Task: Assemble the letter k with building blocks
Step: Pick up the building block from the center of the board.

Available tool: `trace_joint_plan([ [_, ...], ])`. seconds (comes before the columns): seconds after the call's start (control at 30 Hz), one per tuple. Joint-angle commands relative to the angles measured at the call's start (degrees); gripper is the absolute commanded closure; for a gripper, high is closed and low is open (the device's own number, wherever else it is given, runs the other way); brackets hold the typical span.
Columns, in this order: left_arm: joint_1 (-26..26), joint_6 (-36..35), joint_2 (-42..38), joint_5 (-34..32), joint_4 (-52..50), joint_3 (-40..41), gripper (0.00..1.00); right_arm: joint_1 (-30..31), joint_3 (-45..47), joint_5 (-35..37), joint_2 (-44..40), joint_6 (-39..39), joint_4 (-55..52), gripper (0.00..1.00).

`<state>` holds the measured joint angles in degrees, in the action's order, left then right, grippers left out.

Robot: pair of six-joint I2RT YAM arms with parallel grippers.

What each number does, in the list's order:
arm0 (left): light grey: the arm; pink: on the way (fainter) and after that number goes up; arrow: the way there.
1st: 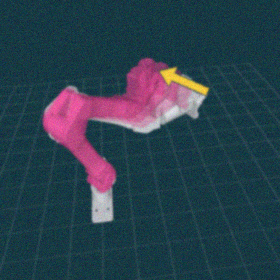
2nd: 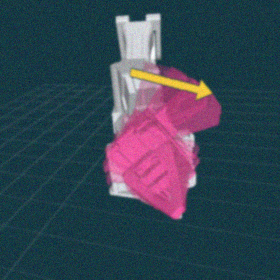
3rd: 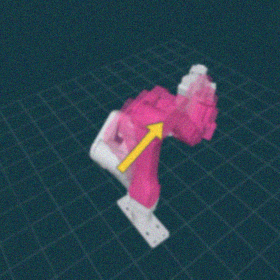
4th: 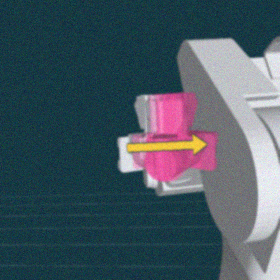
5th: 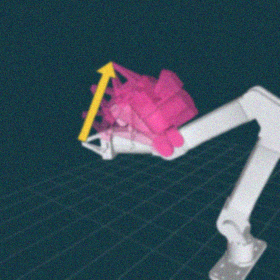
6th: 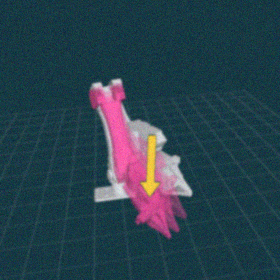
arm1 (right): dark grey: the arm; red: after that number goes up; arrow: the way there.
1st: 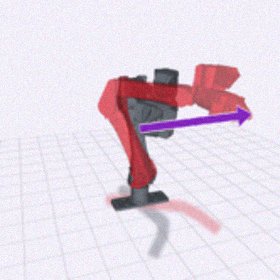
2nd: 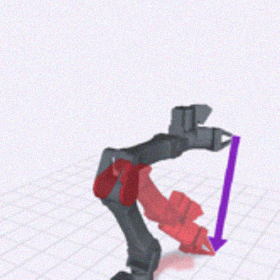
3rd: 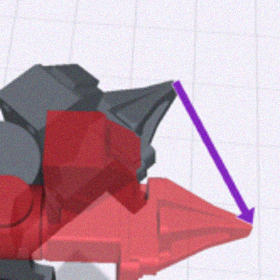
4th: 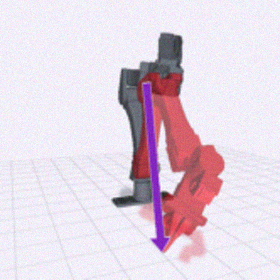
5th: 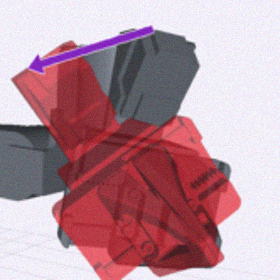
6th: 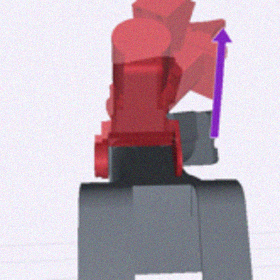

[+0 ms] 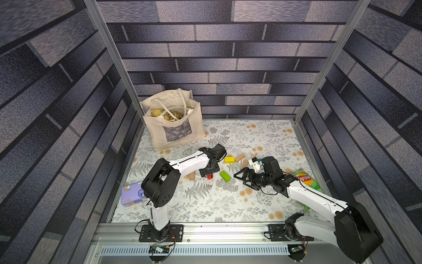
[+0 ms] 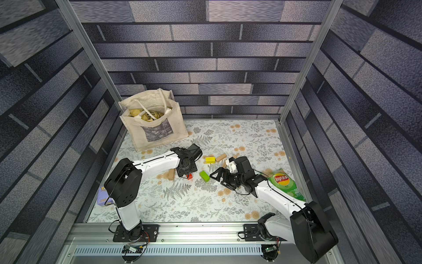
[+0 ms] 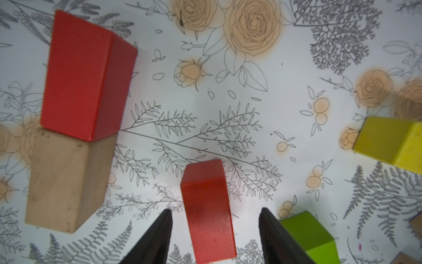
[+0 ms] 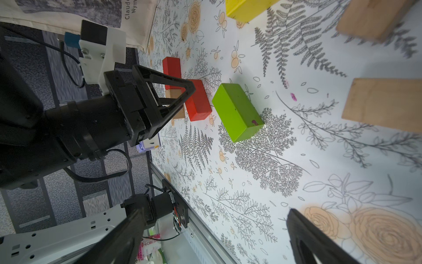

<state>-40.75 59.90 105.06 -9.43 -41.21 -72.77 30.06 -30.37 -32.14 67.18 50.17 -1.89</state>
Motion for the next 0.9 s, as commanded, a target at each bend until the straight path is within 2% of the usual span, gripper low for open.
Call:
trace_joint_plan([
  [0.0, 0.32, 2.49, 0.10, -0.13, -0.38, 1.06, 0.39, 0.53, -2.11, 1.48, 0.57, 0.28, 2.15, 0.00],
  [0.53, 0.32, 2.77, 1.46, 0.68, 0.66, 2.37, 0.46, 0.61, -2.39, 0.85, 0.94, -2.17, -0.19, 0.00],
  [0.87, 0.61, 1.91, 1.56, 1.26, 0.99, 3.31, 0.60, 0.83, -2.96, 0.21, 3.55, -0.52, 2.50, 0.00],
])
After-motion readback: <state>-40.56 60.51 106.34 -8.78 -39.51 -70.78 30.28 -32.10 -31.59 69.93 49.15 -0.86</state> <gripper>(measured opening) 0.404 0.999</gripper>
